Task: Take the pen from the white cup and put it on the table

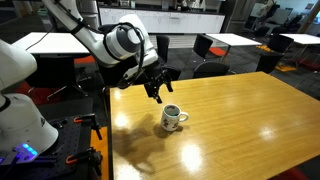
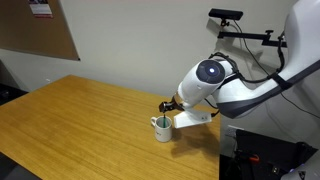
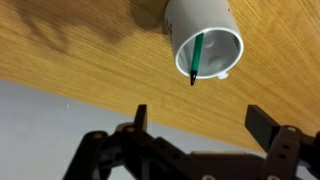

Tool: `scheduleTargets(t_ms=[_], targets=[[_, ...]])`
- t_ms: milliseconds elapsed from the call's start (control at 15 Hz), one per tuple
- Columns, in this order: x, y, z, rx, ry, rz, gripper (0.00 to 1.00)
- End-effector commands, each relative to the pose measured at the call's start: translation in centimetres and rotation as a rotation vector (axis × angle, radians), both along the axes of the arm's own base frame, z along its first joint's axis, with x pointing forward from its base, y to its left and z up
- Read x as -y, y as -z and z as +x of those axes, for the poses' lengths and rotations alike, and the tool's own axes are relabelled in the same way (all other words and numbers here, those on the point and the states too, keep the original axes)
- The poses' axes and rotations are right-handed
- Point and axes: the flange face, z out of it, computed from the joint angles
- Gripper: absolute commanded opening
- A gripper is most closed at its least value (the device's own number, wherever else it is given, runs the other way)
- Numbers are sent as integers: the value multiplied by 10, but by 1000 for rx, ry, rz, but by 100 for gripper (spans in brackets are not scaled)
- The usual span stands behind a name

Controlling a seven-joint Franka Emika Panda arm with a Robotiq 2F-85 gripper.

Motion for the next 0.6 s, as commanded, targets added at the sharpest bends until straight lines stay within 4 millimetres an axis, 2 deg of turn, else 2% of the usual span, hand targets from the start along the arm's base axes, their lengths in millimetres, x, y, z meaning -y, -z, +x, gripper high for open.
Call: scheduleTargets(t_ms=[0,533], targets=[[-1,-1,2,-11,-1,-5,100],[-4,0,5,5,25,-27,100]])
